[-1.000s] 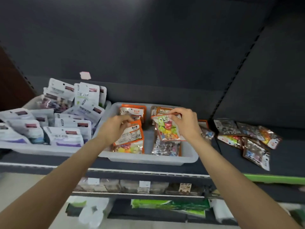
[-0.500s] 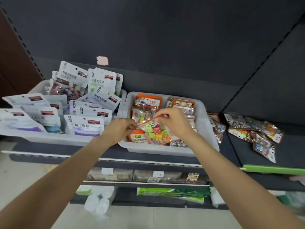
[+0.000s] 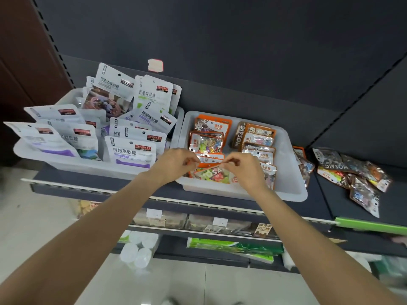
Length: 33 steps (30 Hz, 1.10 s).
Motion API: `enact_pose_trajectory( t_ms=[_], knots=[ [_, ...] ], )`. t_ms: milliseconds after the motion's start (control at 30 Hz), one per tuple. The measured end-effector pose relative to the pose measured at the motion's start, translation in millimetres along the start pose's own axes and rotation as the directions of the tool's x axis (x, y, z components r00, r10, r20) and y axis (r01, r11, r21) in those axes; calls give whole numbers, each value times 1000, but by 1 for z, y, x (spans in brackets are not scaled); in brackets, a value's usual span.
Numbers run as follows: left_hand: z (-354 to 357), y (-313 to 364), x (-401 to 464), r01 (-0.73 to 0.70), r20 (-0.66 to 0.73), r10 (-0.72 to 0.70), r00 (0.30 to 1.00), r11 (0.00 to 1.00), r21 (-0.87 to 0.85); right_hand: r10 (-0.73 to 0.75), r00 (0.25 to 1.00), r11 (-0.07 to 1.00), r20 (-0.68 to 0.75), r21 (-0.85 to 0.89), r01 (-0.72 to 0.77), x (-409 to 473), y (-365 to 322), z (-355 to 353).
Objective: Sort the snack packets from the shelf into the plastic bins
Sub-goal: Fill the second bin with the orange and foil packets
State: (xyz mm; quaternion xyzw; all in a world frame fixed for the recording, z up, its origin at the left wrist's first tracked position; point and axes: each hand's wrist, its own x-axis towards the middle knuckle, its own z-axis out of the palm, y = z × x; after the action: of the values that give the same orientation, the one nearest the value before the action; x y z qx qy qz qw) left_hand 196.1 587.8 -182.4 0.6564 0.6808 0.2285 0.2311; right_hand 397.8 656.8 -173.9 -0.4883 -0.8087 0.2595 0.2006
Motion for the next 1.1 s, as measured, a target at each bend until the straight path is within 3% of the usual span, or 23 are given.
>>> enact_pose_trajectory(
  t_ms=[133, 267, 467, 633, 767, 933, 1100],
  knots=[
    [-1, -1, 0, 2, -14, -2, 1000, 1000, -3, -89, 995, 987, 42, -129, 94, 9, -30, 23],
    [0, -1, -1, -25, 38, 21, 999, 994, 106, -72, 978, 997, 197, -19, 78, 7, -27, 15],
    [0, 5, -1, 19, 28, -22, 999, 994, 108, 72, 990, 997, 120, -40, -68, -3, 16, -8],
    [0, 2, -4, 67, 3, -66, 998, 998, -18, -47, 998, 973, 37, -226, 54, 0, -2, 5],
    [0, 9, -1, 78, -23, -79, 997, 996, -52, -140, 988, 936, 69, -315, 155, 1, -13, 7],
    [12, 39, 11, 19, -88, -9, 996, 993, 119, -67, 991, 997, 116, -36, 72, 3, 2, -9],
    [46, 92, 35, -68, -98, 94, 991, 968, 242, -35, 999, 999, -41, -3, 35, -2, 57, -61]
  ],
)
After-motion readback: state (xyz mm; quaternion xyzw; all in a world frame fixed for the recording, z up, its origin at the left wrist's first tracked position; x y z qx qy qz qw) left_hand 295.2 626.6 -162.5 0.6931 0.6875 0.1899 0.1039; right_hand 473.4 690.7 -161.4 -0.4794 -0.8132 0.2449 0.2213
